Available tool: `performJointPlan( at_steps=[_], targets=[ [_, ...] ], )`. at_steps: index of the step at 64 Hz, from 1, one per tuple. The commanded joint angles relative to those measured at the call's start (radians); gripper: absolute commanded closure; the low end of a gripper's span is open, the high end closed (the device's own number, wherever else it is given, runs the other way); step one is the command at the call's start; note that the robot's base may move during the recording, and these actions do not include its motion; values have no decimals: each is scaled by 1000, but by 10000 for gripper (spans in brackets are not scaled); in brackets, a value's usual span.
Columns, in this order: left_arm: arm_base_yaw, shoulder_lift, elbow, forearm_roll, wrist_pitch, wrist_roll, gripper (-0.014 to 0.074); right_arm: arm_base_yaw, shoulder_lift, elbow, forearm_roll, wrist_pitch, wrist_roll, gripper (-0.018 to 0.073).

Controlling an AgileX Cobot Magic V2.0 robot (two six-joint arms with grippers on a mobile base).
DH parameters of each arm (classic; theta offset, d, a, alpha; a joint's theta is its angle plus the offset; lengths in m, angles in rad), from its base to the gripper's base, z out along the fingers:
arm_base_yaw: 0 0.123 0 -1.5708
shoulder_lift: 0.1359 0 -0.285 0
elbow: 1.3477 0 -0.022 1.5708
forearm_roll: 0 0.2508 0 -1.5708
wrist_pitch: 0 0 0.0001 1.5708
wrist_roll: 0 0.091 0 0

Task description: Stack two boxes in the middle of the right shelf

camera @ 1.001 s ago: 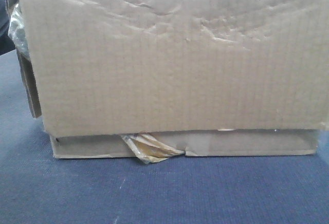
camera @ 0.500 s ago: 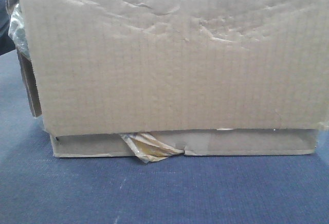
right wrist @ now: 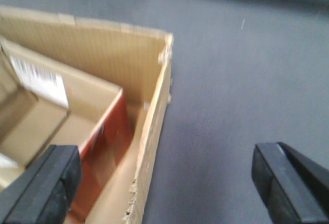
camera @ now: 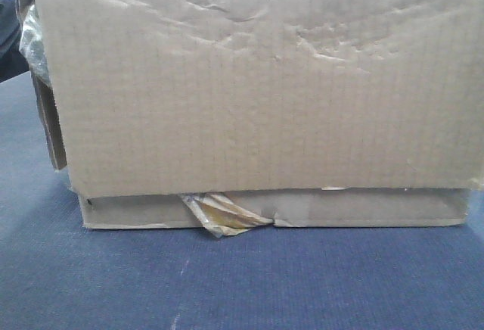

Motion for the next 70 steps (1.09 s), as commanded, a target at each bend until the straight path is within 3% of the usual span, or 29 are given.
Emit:
performJointPlan(
  at_steps=[1, 26, 62, 66, 70],
  targets=[
    [-15, -11, 61, -22, -10, 6, -3, 2, 57, -39, -8, 50, 0, -10],
    [-22, 64, 213, -26, -10, 6, -3, 2, 228, -46, -5, 97, -2, -10],
    [-22, 196, 224, -45, -10, 6, -1, 2, 377, -46, 1, 93, -2, -10],
    [-22, 199, 224, -45, -10, 6, 41, 2, 385, -46, 1, 93, -2, 17],
    [-22, 199, 224, -45, -10, 6, 136, 2, 387, -46, 1, 93, -2, 97]
  ],
)
